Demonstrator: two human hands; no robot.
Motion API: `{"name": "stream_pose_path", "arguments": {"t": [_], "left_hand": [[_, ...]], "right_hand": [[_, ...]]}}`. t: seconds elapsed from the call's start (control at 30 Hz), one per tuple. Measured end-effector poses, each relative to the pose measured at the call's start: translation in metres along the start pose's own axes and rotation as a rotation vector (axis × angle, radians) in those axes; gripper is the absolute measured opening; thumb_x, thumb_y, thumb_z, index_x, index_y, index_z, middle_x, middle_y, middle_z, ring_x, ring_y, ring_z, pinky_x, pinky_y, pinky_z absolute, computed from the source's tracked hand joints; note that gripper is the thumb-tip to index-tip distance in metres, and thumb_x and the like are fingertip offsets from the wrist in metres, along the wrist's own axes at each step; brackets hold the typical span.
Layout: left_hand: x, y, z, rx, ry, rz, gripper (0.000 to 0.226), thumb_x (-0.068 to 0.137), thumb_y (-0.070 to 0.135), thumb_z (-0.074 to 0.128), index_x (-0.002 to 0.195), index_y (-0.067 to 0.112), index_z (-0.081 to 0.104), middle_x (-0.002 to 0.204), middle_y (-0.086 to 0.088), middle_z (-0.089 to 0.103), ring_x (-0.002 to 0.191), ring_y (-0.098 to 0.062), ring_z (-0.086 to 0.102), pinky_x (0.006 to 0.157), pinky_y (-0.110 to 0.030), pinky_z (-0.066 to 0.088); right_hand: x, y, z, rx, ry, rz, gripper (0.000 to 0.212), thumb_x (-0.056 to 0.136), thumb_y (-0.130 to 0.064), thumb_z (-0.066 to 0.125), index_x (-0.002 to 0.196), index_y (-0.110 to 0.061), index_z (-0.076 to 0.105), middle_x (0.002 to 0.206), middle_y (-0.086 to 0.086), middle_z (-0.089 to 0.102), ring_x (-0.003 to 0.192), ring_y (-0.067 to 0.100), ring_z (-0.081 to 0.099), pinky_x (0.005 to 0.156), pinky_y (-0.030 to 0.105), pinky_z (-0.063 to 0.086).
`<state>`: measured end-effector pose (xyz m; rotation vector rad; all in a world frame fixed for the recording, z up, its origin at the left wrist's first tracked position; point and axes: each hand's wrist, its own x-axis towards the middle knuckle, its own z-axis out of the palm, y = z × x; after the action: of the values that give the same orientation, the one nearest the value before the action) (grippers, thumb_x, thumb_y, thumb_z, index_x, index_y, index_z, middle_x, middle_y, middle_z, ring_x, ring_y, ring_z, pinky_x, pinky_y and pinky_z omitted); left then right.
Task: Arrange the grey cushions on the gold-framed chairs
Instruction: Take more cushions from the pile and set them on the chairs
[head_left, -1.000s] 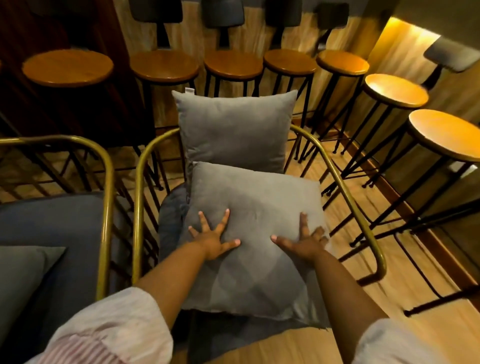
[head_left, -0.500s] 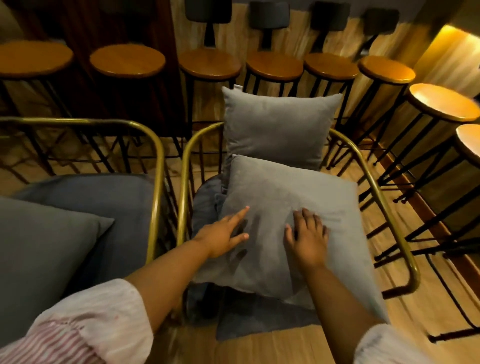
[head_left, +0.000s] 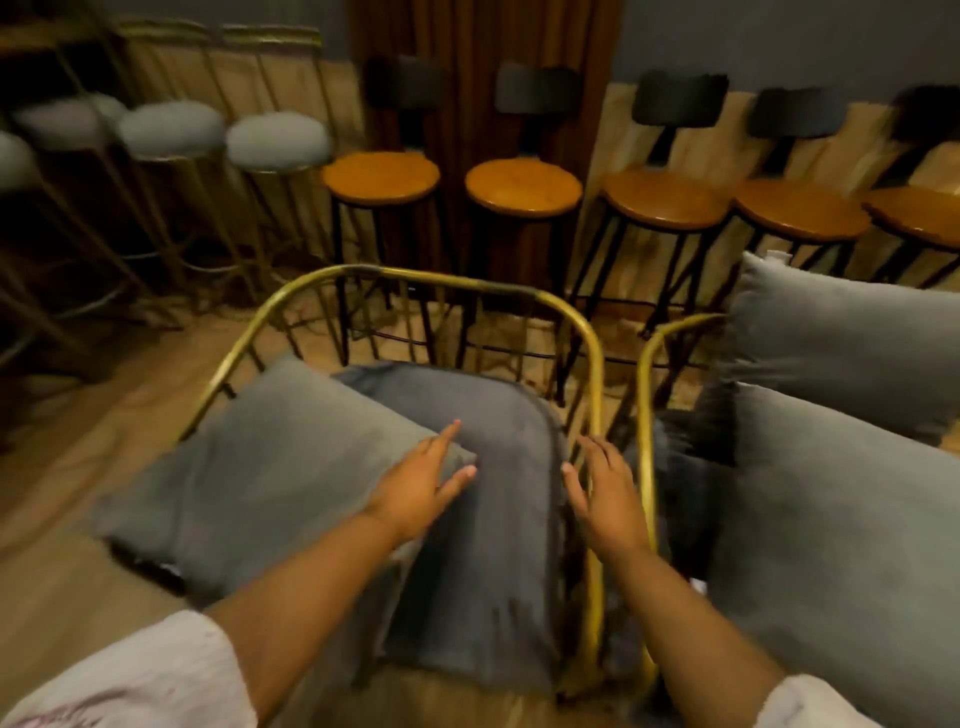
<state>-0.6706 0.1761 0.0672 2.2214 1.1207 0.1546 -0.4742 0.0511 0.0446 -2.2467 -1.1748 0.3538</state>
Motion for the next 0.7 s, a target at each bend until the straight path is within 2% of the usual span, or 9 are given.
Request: {"name": "stream_pose_path", "arguments": {"t": [0.1, 0.2, 0.33, 0.43, 0.47, 0.5, 0.6, 0.7], "left_hand": [[-0.007, -0.075, -0.052, -0.004, 0.059, -0.098, 0.070, 0.094, 0.046, 0.046, 0.153, 0.025, 0.016, 0.156, -0.007, 0.033, 0.141, -0.026, 0.036, 0.116, -0.038, 0.030], [-0.008, -0.141, -0.098, -0.033, 0.118, -0.195, 0.070, 0.093, 0.047, 0.046, 0.153, 0.023, 0.018, 0.156, -0.008, 0.032, 0.142, -0.026, 0.033, 0.116, -0.041, 0.030], [0.005, -0.197, -0.145, -0.150, 0.139, -0.310, 0.073, 0.092, 0.047, 0.049, 0.152, 0.015, 0.021, 0.156, -0.010, 0.033, 0.143, -0.027, 0.033, 0.117, -0.039, 0.028], [0.028, -0.243, -0.160, -0.179, 0.159, -0.351, 0.104, 0.072, 0.082, 0.043, 0.150, 0.014, 0.029, 0.152, -0.012, 0.040, 0.140, -0.029, 0.039, 0.116, -0.045, 0.032], [0.037, -0.261, -0.160, -0.180, 0.155, -0.366, 0.109, 0.066, 0.087, 0.039, 0.148, 0.015, 0.032, 0.148, -0.013, 0.045, 0.137, -0.030, 0.044, 0.113, -0.046, 0.036], [0.045, -0.273, -0.161, -0.161, 0.147, -0.390, 0.104, 0.068, 0.083, 0.042, 0.147, 0.016, 0.033, 0.146, -0.013, 0.047, 0.134, -0.032, 0.046, 0.112, -0.046, 0.038], [0.062, -0.287, -0.165, -0.081, 0.083, -0.442, 0.078, 0.084, 0.053, 0.056, 0.149, 0.019, 0.029, 0.147, -0.017, 0.043, 0.133, -0.038, 0.045, 0.111, -0.046, 0.037], [0.082, -0.310, -0.159, -0.018, -0.002, -0.507, 0.080, 0.085, 0.049, 0.059, 0.151, 0.019, 0.025, 0.150, -0.019, 0.038, 0.136, -0.039, 0.041, 0.113, -0.047, 0.035]], "right_hand": [[0.006, -0.053, 0.062, 0.111, -0.070, 0.032, 0.057, 0.093, -0.042, 0.046, 0.137, -0.006, 0.047, 0.143, 0.016, 0.046, 0.135, 0.031, 0.041, 0.111, 0.035, 0.029], [0.014, -0.100, 0.116, 0.226, -0.178, 0.149, 0.055, 0.096, -0.035, 0.048, 0.143, -0.008, 0.037, 0.149, 0.014, 0.039, 0.138, 0.030, 0.035, 0.112, 0.037, 0.027], [0.033, -0.129, 0.173, 0.328, -0.248, 0.314, 0.058, 0.094, -0.035, 0.052, 0.142, -0.005, 0.039, 0.146, 0.020, 0.042, 0.133, 0.036, 0.041, 0.110, 0.041, 0.033], [0.046, -0.131, 0.205, 0.400, -0.279, 0.469, 0.058, 0.093, -0.033, 0.055, 0.139, -0.001, 0.041, 0.144, 0.023, 0.044, 0.131, 0.040, 0.043, 0.110, 0.044, 0.035], [0.052, -0.128, 0.216, 0.424, -0.287, 0.515, 0.059, 0.092, -0.034, 0.056, 0.139, -0.001, 0.042, 0.143, 0.023, 0.045, 0.131, 0.041, 0.043, 0.110, 0.046, 0.035], [0.059, -0.122, 0.227, 0.431, -0.295, 0.556, 0.060, 0.092, -0.035, 0.056, 0.139, -0.001, 0.042, 0.142, 0.023, 0.046, 0.130, 0.041, 0.044, 0.109, 0.047, 0.035], [0.074, -0.111, 0.253, 0.453, -0.293, 0.668, 0.065, 0.091, -0.041, 0.055, 0.140, -0.001, 0.041, 0.145, 0.021, 0.045, 0.132, 0.040, 0.043, 0.110, 0.045, 0.035], [0.082, -0.115, 0.266, 0.465, -0.311, 0.765, 0.069, 0.093, -0.038, 0.053, 0.146, -0.001, 0.028, 0.153, 0.020, 0.032, 0.138, 0.037, 0.035, 0.111, 0.041, 0.031]]}}
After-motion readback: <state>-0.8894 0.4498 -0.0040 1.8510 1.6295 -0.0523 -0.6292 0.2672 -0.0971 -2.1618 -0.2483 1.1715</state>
